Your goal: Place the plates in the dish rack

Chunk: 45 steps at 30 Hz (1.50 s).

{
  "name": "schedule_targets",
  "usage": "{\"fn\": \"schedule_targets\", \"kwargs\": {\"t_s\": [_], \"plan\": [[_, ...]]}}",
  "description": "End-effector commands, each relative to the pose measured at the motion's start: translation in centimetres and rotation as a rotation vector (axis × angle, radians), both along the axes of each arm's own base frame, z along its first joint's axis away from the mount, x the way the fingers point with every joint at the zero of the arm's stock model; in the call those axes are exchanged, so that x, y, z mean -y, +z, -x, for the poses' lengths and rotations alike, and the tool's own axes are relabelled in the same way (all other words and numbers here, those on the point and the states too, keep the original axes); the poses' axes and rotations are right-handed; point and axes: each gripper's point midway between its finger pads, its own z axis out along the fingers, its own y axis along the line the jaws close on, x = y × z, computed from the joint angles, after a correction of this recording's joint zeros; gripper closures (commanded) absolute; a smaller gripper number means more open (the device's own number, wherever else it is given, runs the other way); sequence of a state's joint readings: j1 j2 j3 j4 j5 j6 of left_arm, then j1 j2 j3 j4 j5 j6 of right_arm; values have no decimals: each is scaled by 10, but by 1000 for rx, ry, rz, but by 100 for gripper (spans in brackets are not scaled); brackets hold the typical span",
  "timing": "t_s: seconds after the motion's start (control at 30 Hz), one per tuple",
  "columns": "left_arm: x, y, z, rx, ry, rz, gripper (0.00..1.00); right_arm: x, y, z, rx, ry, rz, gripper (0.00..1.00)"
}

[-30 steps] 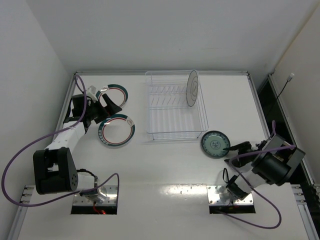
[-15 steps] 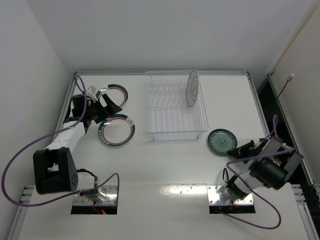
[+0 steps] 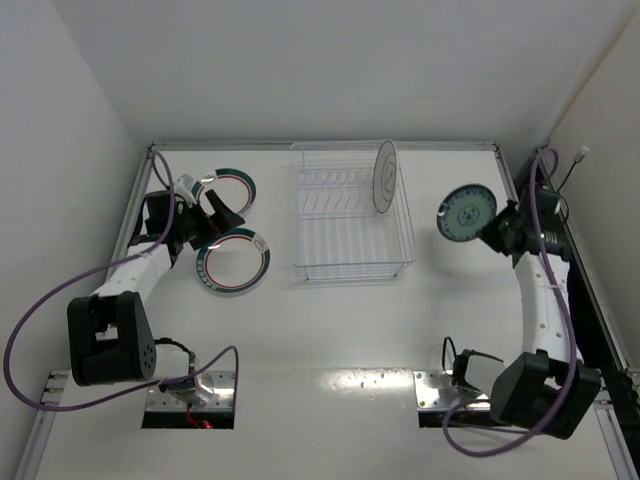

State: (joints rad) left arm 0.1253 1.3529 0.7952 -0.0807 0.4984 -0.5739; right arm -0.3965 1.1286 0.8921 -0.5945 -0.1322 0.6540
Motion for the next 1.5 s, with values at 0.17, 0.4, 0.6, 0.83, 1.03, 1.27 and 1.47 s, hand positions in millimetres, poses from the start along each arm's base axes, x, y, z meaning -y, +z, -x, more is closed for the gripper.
{"fn": "schedule_targets", "kwargs": {"t_s": [0.17,0.4,0.6,0.83,1.03,1.27,1.47], "plan": [[2,-1,-4,10,-7,14,0,-62,149,-82,269,-35,316,100],[2,-1,-4,10,-7,14,0,-122,161,-129,184,-19,522,100],[3,-2,-5,7,-10,27,0,-158,186,-145,238,-53,668,100],[3,-2,-5,7,-10,27,0,-202,170,-166,187,-7,863,100],[6,-9,-4,-14,-20,47,0,-223,142,-168,131,-1,1031,100],[10,-9,-7,-6,-38,71,0,-222,116,-168,89,4,1076,100],[10,-12,-7,-16,-38,72,0,-210,89,-172,28,19,1096,100]]}}
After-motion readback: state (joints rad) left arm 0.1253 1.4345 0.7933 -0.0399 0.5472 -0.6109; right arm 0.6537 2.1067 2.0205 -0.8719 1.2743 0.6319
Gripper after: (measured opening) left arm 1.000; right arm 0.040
